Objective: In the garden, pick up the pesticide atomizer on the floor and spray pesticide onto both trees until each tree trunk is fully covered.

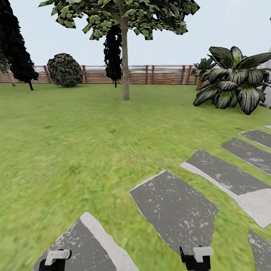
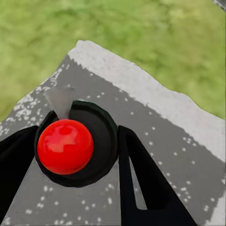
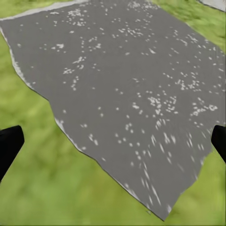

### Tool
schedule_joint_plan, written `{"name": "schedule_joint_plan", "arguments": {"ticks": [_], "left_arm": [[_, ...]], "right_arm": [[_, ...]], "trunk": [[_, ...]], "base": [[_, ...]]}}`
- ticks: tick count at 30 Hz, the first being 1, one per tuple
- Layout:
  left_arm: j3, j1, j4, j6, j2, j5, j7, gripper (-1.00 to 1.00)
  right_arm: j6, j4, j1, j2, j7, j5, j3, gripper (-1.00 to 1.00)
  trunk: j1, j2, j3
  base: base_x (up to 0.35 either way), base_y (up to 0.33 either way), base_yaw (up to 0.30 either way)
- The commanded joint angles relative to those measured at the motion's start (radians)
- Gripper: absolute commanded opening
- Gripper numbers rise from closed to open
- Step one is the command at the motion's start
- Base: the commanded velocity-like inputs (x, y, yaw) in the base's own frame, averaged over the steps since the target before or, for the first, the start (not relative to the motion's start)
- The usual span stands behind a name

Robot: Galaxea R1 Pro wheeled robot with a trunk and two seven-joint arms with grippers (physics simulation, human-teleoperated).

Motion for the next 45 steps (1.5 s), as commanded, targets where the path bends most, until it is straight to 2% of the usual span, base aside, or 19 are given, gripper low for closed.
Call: {"name": "schedule_joint_plan", "arguments": {"ticks": [1, 30, 45], "left_arm": [[0.009, -0.001, 0.001, -0.004, 0.000, -0.009, -0.005, -1.00], [0.009, -0.001, 0.001, -0.004, 0.000, -0.009, -0.005, -1.00], [0.009, -0.001, 0.001, -0.004, 0.000, -0.009, -0.005, -1.00]], "right_arm": [[-0.002, 0.001, -0.001, 0.000, -0.005, 0.006, 0.000, 1.00], [-0.002, 0.001, -0.001, 0.000, -0.006, 0.005, 0.000, 1.00], [-0.002, 0.001, -0.001, 0.000, -0.007, 0.005, 0.000, 1.00]], "trunk": [[0.000, 0.000, -0.001], [0.000, 0.000, -0.001], [0.000, 0.000, -0.001]], "base": [[0.339, 0.000, 0.000], [0.339, 0.000, 0.001], [0.339, 0.000, 0.084]]}}
